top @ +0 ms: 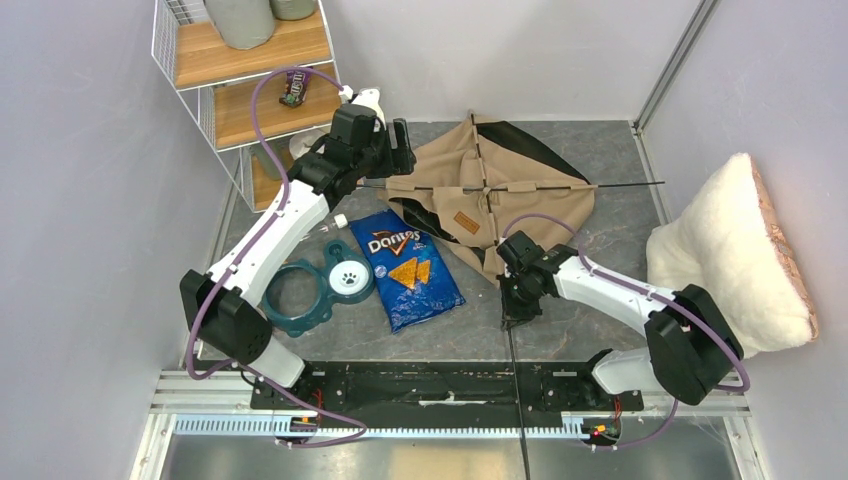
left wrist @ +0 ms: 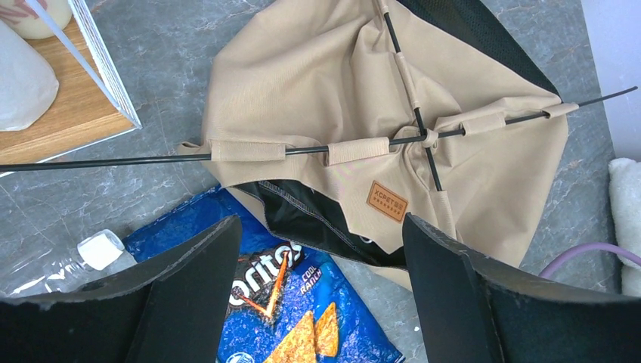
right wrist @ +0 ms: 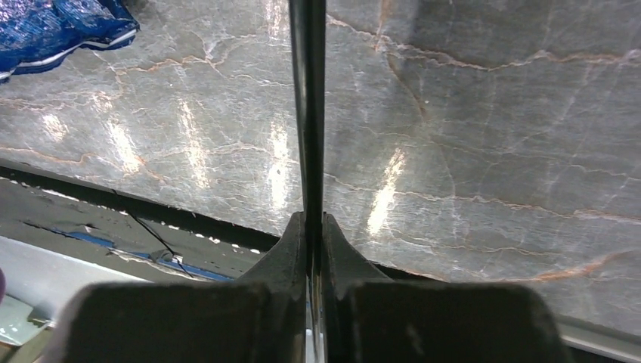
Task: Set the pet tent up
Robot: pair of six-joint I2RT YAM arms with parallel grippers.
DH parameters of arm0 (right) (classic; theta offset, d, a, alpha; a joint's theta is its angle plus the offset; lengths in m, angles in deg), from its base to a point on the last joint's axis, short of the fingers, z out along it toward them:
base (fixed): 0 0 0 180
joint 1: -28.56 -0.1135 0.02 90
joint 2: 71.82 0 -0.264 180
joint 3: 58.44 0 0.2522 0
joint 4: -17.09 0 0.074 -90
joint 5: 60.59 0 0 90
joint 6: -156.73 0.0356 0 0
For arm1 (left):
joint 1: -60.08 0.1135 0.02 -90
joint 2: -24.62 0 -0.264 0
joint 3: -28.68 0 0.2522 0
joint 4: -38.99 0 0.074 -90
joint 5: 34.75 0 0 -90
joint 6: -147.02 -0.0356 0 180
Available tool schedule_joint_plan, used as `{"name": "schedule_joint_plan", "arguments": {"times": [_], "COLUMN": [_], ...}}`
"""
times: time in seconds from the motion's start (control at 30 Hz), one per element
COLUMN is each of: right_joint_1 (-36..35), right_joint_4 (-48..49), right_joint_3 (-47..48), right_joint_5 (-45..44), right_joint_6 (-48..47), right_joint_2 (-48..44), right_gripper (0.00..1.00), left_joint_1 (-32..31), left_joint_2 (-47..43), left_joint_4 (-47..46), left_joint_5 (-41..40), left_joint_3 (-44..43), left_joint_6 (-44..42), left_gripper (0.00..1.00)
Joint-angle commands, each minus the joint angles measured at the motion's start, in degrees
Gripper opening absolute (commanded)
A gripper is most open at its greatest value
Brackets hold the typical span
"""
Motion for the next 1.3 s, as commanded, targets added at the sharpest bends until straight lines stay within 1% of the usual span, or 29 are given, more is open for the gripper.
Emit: {"name": "schedule_joint_plan", "arguments": {"times": [0.0,0.33,0.5,0.53,0.63,0.83,0.93,1.1,1.27], "right_joint_1": [-0.29,-0.2,-0.2,-0.2,-0.05,0.19,0.57,1.91,3.89], "right_joint_4": [-0.06,-10.97,-14.03,-14.35,-14.48,-11.36,-9.24,-9.08,-9.13], "right_joint_3": [3.86,19.19,26.33,27.67,31.48,37.85,40.87,46.81,52.14], "right_joint_5": [-3.16,-7.76,-10.24,-11.85,-14.96,-19.82,-20.33,-19.95,-18.02], "right_joint_6": [0.48,-0.1,-0.89,-1.12,-1.75,-3.41,-4.33,-5.03,-4.69], "right_joint_2": [-0.04,-1.01,-1.18,-1.23,-0.97,1.47,3.48,8.03,12.33], "right_gripper": [0.01,0.0,0.0,0.0,0.0,0.0,0.0,0.0,0.0], "left_joint_1": [0.24,0.26,0.26,0.22,0.22,0.21,0.21,0.19,0.21], "left_joint_2": [-2.04,-2.58,-3.29,-3.45,-4.36,-6.14,-7.29,-9.63,-11.95], "left_joint_4": [-1.71,-2.59,-3.07,-3.32,-4.45,-7.41,-9.27,-12.52,-17.62], "left_joint_5": [0.35,2.52,4.32,4.75,5.54,11.46,13.51,16.18,21.26], "left_joint_3": [-1.22,-1.9,-0.93,-0.53,0.77,2.8,3.69,5.32,9.47], "left_joint_6": [-1.76,-1.3,-0.53,-0.35,0.1,0.73,0.71,0.81,2.58], "left_gripper": [0.84,0.83,0.82,0.82,0.82,0.81,0.81,0.81,0.81]}}
